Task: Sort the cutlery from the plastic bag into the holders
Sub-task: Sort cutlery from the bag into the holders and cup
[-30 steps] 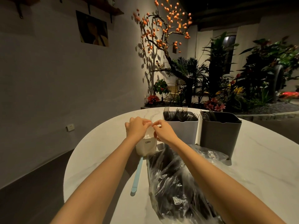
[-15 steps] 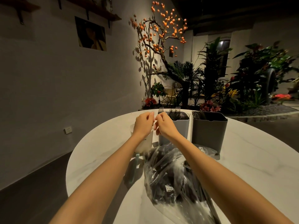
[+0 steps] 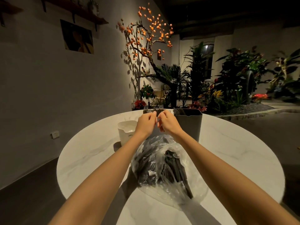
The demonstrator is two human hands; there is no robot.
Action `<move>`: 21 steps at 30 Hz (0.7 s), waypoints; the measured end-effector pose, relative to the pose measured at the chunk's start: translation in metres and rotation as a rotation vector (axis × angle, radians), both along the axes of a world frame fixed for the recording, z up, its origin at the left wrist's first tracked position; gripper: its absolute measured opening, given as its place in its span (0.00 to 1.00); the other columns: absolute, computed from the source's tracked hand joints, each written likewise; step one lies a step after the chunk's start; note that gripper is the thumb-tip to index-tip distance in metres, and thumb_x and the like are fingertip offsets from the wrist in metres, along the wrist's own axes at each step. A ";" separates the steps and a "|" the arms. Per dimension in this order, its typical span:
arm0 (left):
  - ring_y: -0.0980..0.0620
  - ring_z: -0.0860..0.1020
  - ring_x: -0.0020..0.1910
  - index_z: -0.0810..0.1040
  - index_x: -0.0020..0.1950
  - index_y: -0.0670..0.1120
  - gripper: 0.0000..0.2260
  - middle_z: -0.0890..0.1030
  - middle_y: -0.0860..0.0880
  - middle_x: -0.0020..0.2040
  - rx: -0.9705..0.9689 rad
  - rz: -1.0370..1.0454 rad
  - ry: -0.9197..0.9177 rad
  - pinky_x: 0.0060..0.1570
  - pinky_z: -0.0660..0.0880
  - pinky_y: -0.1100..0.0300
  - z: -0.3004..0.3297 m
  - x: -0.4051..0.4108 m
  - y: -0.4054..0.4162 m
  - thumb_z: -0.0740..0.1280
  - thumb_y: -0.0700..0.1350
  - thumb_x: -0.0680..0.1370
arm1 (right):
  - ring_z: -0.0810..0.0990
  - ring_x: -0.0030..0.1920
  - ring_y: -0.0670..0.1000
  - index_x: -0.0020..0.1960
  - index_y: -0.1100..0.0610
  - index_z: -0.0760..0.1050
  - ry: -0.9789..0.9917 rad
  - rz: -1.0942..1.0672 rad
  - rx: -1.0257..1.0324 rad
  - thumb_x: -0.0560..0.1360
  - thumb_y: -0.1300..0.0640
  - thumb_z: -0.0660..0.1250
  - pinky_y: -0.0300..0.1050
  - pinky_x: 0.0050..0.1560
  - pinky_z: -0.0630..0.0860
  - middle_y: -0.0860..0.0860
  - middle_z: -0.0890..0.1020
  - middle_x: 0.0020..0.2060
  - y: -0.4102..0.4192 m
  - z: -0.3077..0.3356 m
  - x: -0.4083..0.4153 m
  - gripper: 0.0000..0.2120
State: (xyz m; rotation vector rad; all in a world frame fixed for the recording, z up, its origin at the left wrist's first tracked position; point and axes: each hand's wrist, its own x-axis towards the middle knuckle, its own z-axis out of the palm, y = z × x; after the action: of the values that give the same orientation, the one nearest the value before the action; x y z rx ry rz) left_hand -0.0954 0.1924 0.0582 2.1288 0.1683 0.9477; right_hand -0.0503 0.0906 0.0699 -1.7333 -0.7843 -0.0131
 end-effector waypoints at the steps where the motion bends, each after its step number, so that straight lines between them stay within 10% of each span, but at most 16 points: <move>1: 0.52 0.70 0.30 0.69 0.28 0.48 0.23 0.71 0.51 0.27 0.001 -0.006 -0.002 0.38 0.67 0.55 -0.002 -0.001 -0.004 0.56 0.46 0.83 | 0.71 0.26 0.50 0.42 0.57 0.67 0.001 -0.006 -0.002 0.81 0.60 0.50 0.40 0.26 0.68 0.53 0.76 0.29 -0.005 -0.002 -0.001 0.12; 13: 0.53 0.72 0.30 0.74 0.30 0.48 0.22 0.74 0.51 0.28 -0.077 -0.104 0.017 0.39 0.70 0.57 -0.032 -0.011 -0.044 0.56 0.46 0.84 | 0.73 0.27 0.49 0.43 0.62 0.73 0.003 -0.078 -0.115 0.81 0.61 0.52 0.39 0.27 0.70 0.54 0.77 0.31 -0.054 -0.038 -0.014 0.14; 21: 0.50 0.76 0.34 0.74 0.32 0.50 0.20 0.77 0.51 0.31 0.110 -0.044 0.097 0.40 0.73 0.54 -0.066 -0.016 -0.057 0.56 0.49 0.83 | 0.78 0.38 0.54 0.47 0.62 0.74 0.048 -0.243 -0.637 0.79 0.59 0.57 0.50 0.47 0.80 0.57 0.79 0.40 -0.073 -0.076 -0.008 0.10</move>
State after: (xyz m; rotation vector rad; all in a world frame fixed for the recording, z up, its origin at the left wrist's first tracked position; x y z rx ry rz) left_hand -0.1110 0.1358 -0.0081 2.2716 0.1197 0.8466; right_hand -0.0581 0.0180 -0.0063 -2.4155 -0.5672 0.1249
